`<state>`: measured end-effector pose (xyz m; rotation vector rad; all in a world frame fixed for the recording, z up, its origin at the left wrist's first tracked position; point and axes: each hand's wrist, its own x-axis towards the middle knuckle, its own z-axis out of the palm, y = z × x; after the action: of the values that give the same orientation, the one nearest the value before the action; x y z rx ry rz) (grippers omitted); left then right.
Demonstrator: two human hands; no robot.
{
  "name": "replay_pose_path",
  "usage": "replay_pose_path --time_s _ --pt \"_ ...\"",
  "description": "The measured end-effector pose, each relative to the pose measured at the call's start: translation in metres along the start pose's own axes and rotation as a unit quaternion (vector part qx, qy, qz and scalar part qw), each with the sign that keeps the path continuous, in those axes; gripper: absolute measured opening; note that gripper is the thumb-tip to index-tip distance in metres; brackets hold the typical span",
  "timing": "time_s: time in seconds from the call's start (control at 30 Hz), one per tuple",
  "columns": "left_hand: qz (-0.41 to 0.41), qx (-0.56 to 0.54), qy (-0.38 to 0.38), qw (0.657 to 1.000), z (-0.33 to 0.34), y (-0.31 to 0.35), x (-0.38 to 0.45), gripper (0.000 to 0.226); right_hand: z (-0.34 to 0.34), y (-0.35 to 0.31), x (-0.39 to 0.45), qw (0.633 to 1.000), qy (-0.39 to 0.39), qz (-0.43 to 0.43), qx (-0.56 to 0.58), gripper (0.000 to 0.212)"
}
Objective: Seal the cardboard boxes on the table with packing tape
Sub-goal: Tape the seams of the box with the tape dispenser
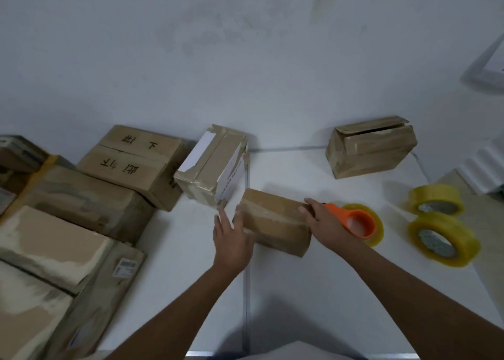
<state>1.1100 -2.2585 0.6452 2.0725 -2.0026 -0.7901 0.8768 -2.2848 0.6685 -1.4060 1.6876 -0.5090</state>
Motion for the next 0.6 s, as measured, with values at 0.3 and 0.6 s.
replay_pose_path --time_s 0.3,0.6 --pt "0.003 -0.363 -0.074 0.929 0.001 0.017 0.027 0.071 0.017 0.024 -0.037 0.995 0.082 0.006 0.061 0.027" --pt "0.224 0.025 -0.018 0.974 0.019 0.028 0.015 0.066 0.009 0.047 -0.047 0.992 0.094 0.061 0.055 0.034"
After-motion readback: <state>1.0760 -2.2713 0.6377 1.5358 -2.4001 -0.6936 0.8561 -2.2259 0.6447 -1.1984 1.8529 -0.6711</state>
